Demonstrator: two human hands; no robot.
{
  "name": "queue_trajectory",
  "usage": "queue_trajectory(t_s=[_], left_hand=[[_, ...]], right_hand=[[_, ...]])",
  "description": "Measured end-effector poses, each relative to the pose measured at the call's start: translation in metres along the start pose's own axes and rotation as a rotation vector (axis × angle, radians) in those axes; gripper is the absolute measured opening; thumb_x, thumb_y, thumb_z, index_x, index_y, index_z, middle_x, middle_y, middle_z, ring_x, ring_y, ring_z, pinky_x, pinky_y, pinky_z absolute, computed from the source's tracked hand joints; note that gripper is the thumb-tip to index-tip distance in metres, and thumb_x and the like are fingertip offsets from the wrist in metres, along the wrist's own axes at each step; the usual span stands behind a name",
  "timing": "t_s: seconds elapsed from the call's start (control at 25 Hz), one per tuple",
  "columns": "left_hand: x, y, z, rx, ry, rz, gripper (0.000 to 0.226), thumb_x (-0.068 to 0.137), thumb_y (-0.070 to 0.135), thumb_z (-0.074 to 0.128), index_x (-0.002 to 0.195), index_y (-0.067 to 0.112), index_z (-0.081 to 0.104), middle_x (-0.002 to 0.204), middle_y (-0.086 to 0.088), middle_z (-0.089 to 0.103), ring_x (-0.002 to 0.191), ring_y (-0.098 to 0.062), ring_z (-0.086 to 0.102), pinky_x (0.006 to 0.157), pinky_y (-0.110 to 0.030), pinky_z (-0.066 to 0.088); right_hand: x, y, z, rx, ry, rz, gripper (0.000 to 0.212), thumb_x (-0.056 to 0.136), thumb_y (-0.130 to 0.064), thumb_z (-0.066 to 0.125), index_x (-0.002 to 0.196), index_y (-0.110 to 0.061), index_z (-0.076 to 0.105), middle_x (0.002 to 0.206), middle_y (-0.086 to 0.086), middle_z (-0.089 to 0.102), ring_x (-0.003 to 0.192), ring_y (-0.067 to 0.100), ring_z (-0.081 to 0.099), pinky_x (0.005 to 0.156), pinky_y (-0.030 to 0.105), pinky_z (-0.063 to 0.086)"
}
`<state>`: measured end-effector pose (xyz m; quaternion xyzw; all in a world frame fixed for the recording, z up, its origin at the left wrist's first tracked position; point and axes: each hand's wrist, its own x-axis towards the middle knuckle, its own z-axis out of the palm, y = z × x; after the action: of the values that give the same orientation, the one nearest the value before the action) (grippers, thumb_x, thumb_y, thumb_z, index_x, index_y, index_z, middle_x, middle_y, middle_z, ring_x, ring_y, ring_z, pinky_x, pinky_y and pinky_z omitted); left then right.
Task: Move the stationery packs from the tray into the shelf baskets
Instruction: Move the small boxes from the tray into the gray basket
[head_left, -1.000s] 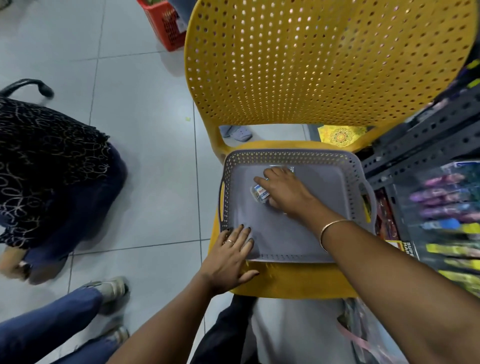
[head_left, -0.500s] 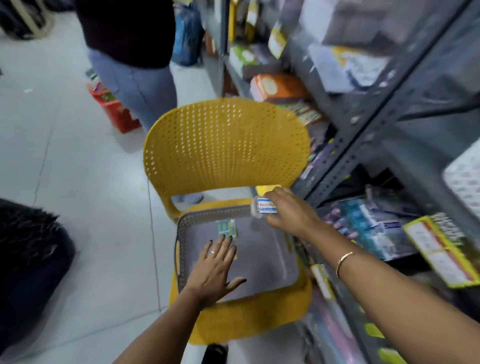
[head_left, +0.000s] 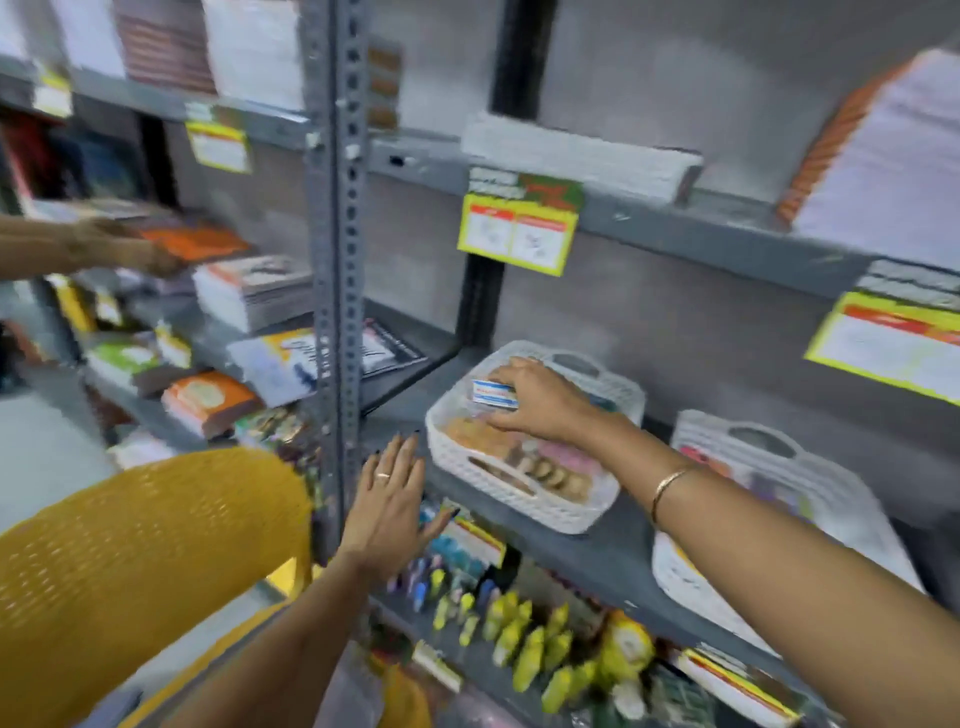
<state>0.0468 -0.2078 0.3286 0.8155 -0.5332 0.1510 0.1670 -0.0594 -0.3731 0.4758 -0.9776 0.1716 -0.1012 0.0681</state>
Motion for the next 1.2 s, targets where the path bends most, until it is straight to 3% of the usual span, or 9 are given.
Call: queue_trajectory(t_s=[0.2, 0.44, 0.6, 0.64, 0.72, 0.8, 0.88, 0.96, 1.2], left_hand=[[0.064, 0.104, -0.021, -0.046, 0.070, 0.245, 0.074, 0.079, 0.057, 0.036, 0.118, -0.002, 0.058, 0.133, -0.023, 0.053, 0.123, -0.040, 0.050, 0.096, -0.057, 0.042], [0.053, 0.273, -0.009, -0.170, 0.063, 0.450, 0.081, 0.084, 0.064, 0.028, 0.123, -0.001, 0.055, 0.135, -0.022, 0.052, 0.124, -0.039, 0.049, 0.095, -0.056, 0.044], [0.029, 0.395, 0.002, -0.206, 0.086, 0.636, 0.071, 0.078, 0.057, 0.060, 0.124, 0.003, 0.055, 0.138, -0.018, 0.050, 0.127, -0.036, 0.046, 0.097, -0.054, 0.042], [0.021, 0.421, 0.004, -0.204, 0.066, 0.694, 0.072, 0.077, 0.057, 0.064, 0.125, 0.004, 0.055, 0.138, -0.017, 0.051, 0.127, -0.034, 0.047, 0.098, -0.052, 0.042], [0.004, 0.464, 0.016, -0.230, 0.031, 0.777, 0.072, 0.078, 0.058, 0.061, 0.126, 0.005, 0.054, 0.138, -0.016, 0.051, 0.127, -0.033, 0.047, 0.101, -0.048, 0.041], [-0.010, 0.492, 0.033, -0.235, -0.059, 0.794, 0.075, 0.083, 0.058, 0.055, 0.131, 0.001, 0.047, 0.142, -0.019, 0.045, 0.130, -0.033, 0.043, 0.106, -0.046, 0.035], [-0.021, 0.503, 0.055, -0.200, -0.191, 0.754, 0.083, 0.087, 0.062, 0.042, 0.143, 0.003, 0.026, 0.153, -0.017, 0.026, 0.140, -0.029, 0.026, 0.114, -0.041, 0.022], [-0.028, 0.504, 0.078, -0.184, -0.324, 0.711, 0.086, 0.087, 0.066, 0.035, 0.147, 0.008, 0.014, 0.157, -0.012, 0.012, 0.143, -0.025, 0.015, 0.116, -0.038, 0.017], [-0.030, 0.508, 0.098, -0.117, -0.388, 0.696, 0.081, 0.087, 0.066, 0.033, 0.145, 0.011, 0.022, 0.156, -0.010, 0.019, 0.142, -0.026, 0.017, 0.115, -0.041, 0.018]], right_hand=[[-0.091, 0.092, -0.054, -0.093, -0.026, 0.276, 0.034, 0.077, -0.034, 0.069, 0.100, -0.009, 0.066, 0.105, 0.020, 0.065, 0.099, 0.034, 0.060, 0.080, 0.034, 0.046], [-0.249, 0.185, -0.091, -0.130, -0.074, 0.502, 0.042, 0.081, -0.036, 0.066, 0.110, -0.005, 0.062, 0.116, 0.023, 0.061, 0.108, 0.036, 0.056, 0.090, 0.036, 0.045], [-0.355, 0.244, -0.109, -0.126, -0.105, 0.626, 0.031, 0.082, -0.030, 0.066, 0.095, -0.002, 0.064, 0.102, 0.024, 0.066, 0.084, 0.031, 0.059, 0.064, 0.028, 0.034], [-0.380, 0.257, -0.112, -0.119, -0.102, 0.661, 0.030, 0.082, -0.029, 0.067, 0.094, -0.001, 0.064, 0.101, 0.023, 0.067, 0.080, 0.028, 0.057, 0.063, 0.027, 0.032], [-0.428, 0.282, -0.114, -0.100, -0.117, 0.728, 0.033, 0.081, -0.028, 0.068, 0.099, -0.001, 0.063, 0.107, 0.020, 0.067, 0.089, 0.029, 0.060, 0.070, 0.030, 0.040], [-0.469, 0.305, -0.111, -0.092, -0.150, 0.780, 0.043, 0.081, -0.030, 0.068, 0.112, -0.001, 0.060, 0.120, 0.019, 0.062, 0.108, 0.033, 0.057, 0.086, 0.035, 0.045], [-0.503, 0.322, -0.105, -0.088, -0.196, 0.829, 0.052, 0.080, -0.034, 0.068, 0.121, -0.004, 0.055, 0.126, 0.017, 0.057, 0.116, 0.033, 0.053, 0.095, 0.037, 0.045], [-0.528, 0.334, -0.097, -0.094, -0.215, 0.861, 0.053, 0.079, -0.033, 0.069, 0.122, -0.007, 0.053, 0.128, 0.015, 0.056, 0.116, 0.031, 0.053, 0.095, 0.035, 0.044], [-0.565, 0.360, -0.074, -0.143, -0.293, 0.923, 0.047, 0.078, -0.027, 0.070, 0.120, -0.013, 0.055, 0.127, 0.012, 0.056, 0.112, 0.027, 0.054, 0.084, 0.029, 0.044]])
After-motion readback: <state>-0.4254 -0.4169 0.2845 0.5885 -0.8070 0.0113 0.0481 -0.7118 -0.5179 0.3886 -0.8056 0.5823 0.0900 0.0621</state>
